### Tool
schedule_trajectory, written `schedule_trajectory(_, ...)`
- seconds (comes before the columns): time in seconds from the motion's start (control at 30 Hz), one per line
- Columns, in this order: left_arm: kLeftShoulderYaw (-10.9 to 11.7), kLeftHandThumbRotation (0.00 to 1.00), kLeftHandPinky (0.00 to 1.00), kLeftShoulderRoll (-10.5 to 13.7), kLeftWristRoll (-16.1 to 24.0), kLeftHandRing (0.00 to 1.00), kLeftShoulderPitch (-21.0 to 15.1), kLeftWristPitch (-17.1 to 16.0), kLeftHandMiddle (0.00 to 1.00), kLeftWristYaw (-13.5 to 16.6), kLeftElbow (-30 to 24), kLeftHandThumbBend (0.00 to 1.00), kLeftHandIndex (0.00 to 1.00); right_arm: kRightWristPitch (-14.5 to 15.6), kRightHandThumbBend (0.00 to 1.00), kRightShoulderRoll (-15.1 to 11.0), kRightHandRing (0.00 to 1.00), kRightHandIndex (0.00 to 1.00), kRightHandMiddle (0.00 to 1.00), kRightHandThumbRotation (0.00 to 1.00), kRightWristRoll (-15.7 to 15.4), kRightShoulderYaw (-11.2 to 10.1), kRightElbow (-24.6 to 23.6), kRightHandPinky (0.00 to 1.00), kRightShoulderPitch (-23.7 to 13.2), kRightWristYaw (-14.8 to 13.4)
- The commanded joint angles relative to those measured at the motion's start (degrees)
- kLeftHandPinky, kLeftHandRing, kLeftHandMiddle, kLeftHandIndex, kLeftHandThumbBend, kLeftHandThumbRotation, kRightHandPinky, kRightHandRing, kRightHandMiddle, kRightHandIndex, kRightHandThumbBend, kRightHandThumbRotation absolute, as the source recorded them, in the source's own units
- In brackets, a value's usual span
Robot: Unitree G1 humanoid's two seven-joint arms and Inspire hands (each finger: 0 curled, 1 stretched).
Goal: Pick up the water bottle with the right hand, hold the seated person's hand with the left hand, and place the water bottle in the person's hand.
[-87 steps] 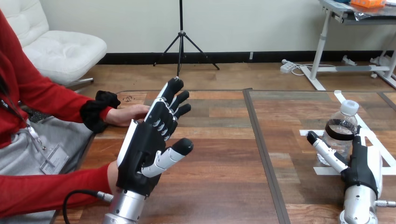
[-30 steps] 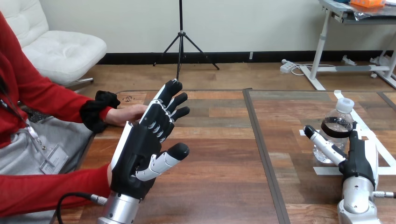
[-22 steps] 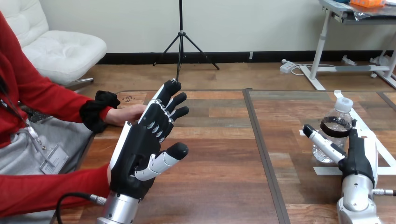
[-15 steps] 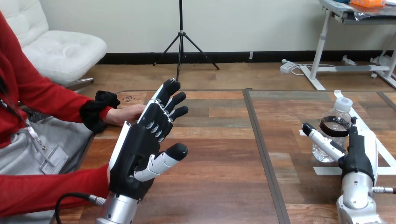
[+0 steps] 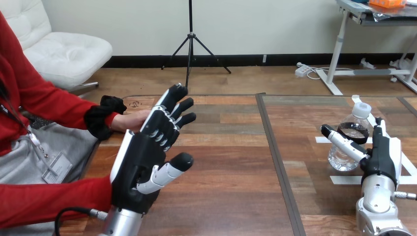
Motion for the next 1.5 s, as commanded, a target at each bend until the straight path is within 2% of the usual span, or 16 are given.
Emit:
schedule_trajectory(0.0,-0.7,0.58,0.84,0.4,-0.9,0.91,-0.3,0.5,0.94,-0.2,-4.8,1.00,0.92,0.6,1.00,0.1,0.96,0.99,0.97,0.30,0.7,-0.8,0.3,0.90,-5.5,-0.3)
schedule_trajectory(0.2,-1.0,0.59,0.84,0.3,-1.1,0.91,0.5,0.2,0.93,-0.7,-6.1,1.00,0.92,0.0,1.00,0.4,0.92,0.94,0.92,0.25,0.8,-1.1,0.5,0.86,-5.7,-2.5)
schedule_trajectory(0.4,-1.2,0.59,0.84,0.1,-1.2,0.91,1.4,0.8,0.94,-0.9,-7.6,1.00,0.92,-1.0,1.00,1.4,0.85,0.87,0.86,0.15,3.2,-3.3,0.6,0.79,-6.1,-3.4)
schedule_trajectory(0.6,-1.7,0.60,0.83,-0.4,-1.5,0.90,2.7,2.5,0.93,-0.5,-10.1,1.00,0.92,-0.3,1.00,1.8,0.75,0.81,0.80,0.08,3.2,-3.5,0.9,0.69,-6.3,-5.9)
schedule_trajectory(0.73,-2.0,0.59,0.82,-0.7,-1.3,0.90,3.2,2.4,0.92,-0.3,-11.1,1.00,0.91,-0.6,1.00,2.4,0.71,0.77,0.76,0.03,4.4,-4.9,0.9,0.65,-6.6,-6.6)
schedule_trajectory(0.9,-2.3,0.59,0.81,-1.0,-1.1,0.89,3.4,1.7,0.92,-0.1,-11.8,1.00,0.91,0.3,0.97,2.7,0.66,0.73,0.72,0.01,5.0,-5.7,1.0,0.61,-6.9,-7.7)
schedule_trajectory(1.1,-3.5,0.57,0.81,-1.3,-3.0,0.89,3.9,3.2,0.92,-1.3,-13.3,1.00,0.91,2.2,0.96,2.8,0.60,0.64,0.63,0.00,5.3,-6.2,1.3,0.55,-7.4,-10.0)
schedule_trajectory(1.47,-5.0,0.55,0.80,-2.0,-3.0,0.88,5.2,5.6,0.92,-0.5,-16.6,1.00,0.90,3.7,0.93,2.9,0.57,0.54,0.59,0.00,6.4,-7.7,1.4,0.52,-7.4,-9.9)
